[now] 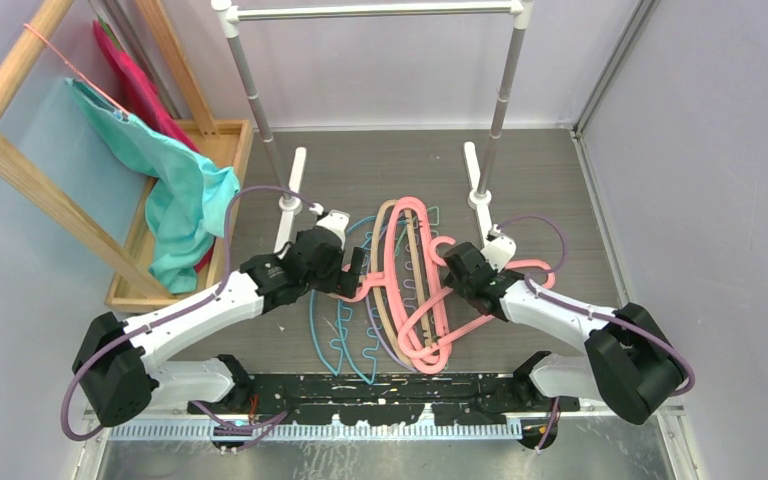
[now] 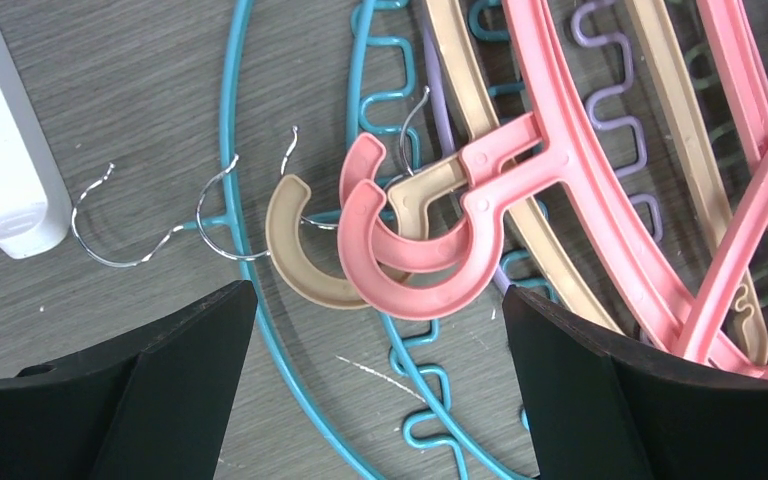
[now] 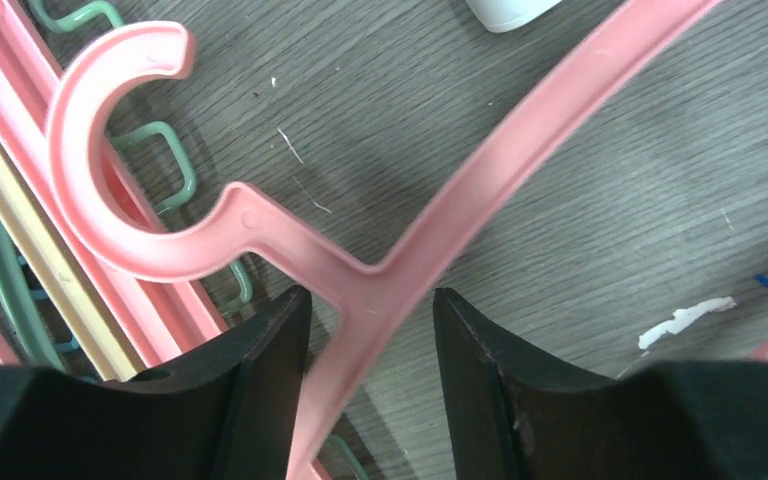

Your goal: Organize the hangers

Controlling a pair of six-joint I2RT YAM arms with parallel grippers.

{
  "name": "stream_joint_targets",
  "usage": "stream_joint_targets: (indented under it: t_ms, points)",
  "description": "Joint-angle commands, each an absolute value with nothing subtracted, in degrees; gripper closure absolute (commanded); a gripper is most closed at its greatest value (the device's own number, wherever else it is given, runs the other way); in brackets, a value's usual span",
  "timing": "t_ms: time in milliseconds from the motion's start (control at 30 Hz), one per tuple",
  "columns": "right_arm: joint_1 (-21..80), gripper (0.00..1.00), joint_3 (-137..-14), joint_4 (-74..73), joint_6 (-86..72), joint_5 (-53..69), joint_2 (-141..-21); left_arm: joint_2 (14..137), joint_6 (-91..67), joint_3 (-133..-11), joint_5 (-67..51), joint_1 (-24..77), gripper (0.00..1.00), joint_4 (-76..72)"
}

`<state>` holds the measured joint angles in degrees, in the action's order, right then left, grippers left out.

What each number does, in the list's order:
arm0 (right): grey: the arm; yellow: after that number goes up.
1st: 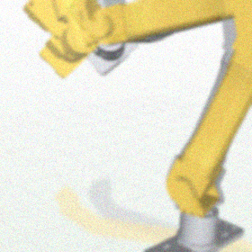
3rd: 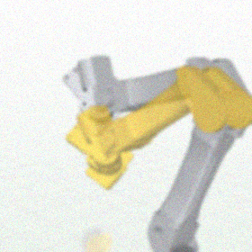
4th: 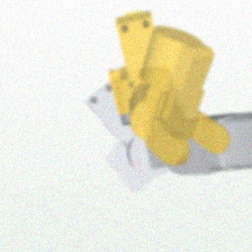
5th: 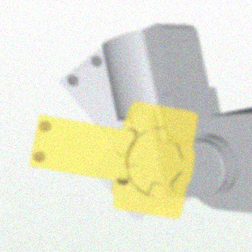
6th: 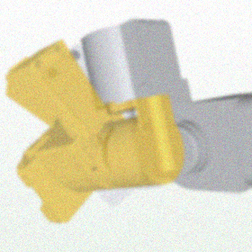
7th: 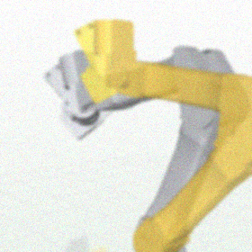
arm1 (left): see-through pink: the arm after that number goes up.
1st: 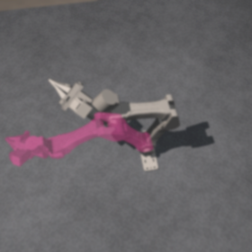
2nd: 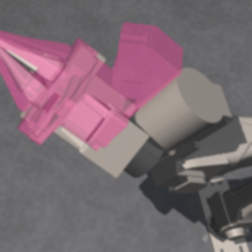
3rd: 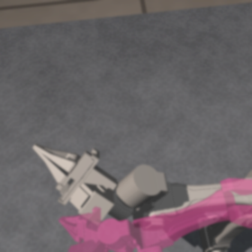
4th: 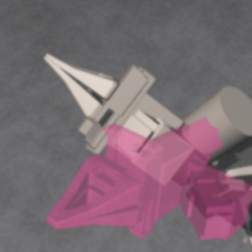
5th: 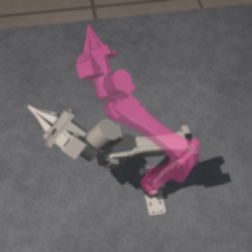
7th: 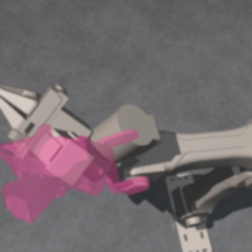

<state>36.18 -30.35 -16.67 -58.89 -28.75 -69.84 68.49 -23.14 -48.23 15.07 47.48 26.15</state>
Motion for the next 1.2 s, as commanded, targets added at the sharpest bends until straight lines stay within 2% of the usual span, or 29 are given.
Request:
stream_joint_targets:
  t_ms: [0,100,300,500,667,800,933,1167]
  points:
    - [36.47,0.54,-30.07,-11.76,-60.03,-31.65,-71.75,67.01,-23.79,-50.07,16.83,49.05,0.02,27.73]
    - [36.46,0.76,-29.6,-10.75,-60.05,-32.51,-72.17,65.85,-24.46,-49.3,16.9,49.52,0.02,28.38]
    - [36.59,0.86,-30.19,-13.12,-61.22,-31.64,-69.01,63.49,-24.97,-48.47,14.88,50.21,0.02,29.33]
    - [38.68,0.98,-31.82,-19.12,-63.53,-33.48,-57.79,59.48,-23.64,-46.74,9.57,50.58,0.02,26.72]
    - [39.26,0.99,-34.51,-23.54,-63.33,-34.55,-51.2,59.22,-22.94,-46.52,3.62,50.85,0.02,23.49]
    - [40.03,0.99,-36.75,-22.76,-62.32,-34.17,-50.64,59.3,-23.94,-46.15,-1.94,52.37,0.02,18.1]
    - [40.8,0.99,-39.98,-18.65,-59.61,-34.98,-53.49,58.62,-25.67,-45.56,-6.14,55.38,0.02,10.99]
    - [41.66,0.99,-45.26,-9.97,-56.4,-33.37,-62.28,60.32,-25.7,-44.78,-6.29,60.89,0.02,3.21]
